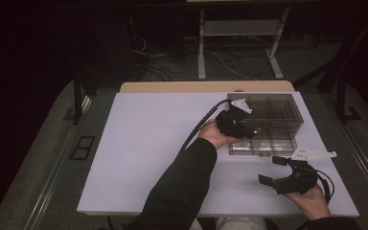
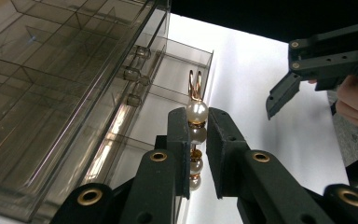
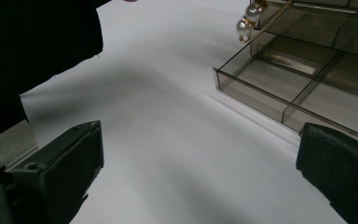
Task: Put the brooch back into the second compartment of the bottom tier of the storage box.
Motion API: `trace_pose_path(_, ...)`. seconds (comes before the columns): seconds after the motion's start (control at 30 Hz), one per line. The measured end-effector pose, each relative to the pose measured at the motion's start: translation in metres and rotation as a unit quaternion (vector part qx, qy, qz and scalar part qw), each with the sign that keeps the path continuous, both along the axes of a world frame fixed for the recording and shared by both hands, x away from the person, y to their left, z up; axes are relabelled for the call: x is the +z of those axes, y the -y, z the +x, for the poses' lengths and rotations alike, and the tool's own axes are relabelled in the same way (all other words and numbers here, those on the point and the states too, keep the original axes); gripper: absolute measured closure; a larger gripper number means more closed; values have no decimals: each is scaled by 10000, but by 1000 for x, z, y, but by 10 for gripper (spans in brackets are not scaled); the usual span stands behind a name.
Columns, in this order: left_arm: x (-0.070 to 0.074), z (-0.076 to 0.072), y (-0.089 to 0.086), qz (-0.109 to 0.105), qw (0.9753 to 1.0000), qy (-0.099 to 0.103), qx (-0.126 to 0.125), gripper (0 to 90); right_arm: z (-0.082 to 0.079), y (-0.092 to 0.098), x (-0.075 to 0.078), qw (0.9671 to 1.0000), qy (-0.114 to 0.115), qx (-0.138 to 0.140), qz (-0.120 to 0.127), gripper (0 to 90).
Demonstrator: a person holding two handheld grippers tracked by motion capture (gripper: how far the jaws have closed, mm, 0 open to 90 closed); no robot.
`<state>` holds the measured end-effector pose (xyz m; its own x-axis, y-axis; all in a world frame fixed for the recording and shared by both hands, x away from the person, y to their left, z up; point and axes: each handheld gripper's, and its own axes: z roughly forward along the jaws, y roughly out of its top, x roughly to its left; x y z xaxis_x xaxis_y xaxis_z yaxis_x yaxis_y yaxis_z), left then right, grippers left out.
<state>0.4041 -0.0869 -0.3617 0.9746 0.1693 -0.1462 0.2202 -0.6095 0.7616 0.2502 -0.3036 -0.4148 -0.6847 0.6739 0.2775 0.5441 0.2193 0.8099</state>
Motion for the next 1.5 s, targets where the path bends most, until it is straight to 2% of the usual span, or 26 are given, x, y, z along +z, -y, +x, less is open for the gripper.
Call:
trace_pose_path(0.13,-5,1,6,-30,9999,-84,60,791,0,0,0,10000,-1,4,0,4)
trace_pose_path(0.5,-21,4,21,-45,9998,-144,132,791,0,-1,0,10000,13,28,-8,4)
trace_pose_path(0.83,-32,6,29,-203,9990,-234,328,791,-1,-1,0,10000,-4,52,-1,4)
trace_pose_path(1.07,-42,8,36,-176,9990,-265,310,791,-1,-2,0,10000,-8,72,-7,4)
trace_pose_path(1.23,-49,9,40,-199,9984,-404,344,791,-1,-2,0,10000,-7,81,-1,4)
trace_pose_path(1.5,-57,12,43,-134,9981,-475,377,790,-1,-2,0,10000,-8,87,6,4)
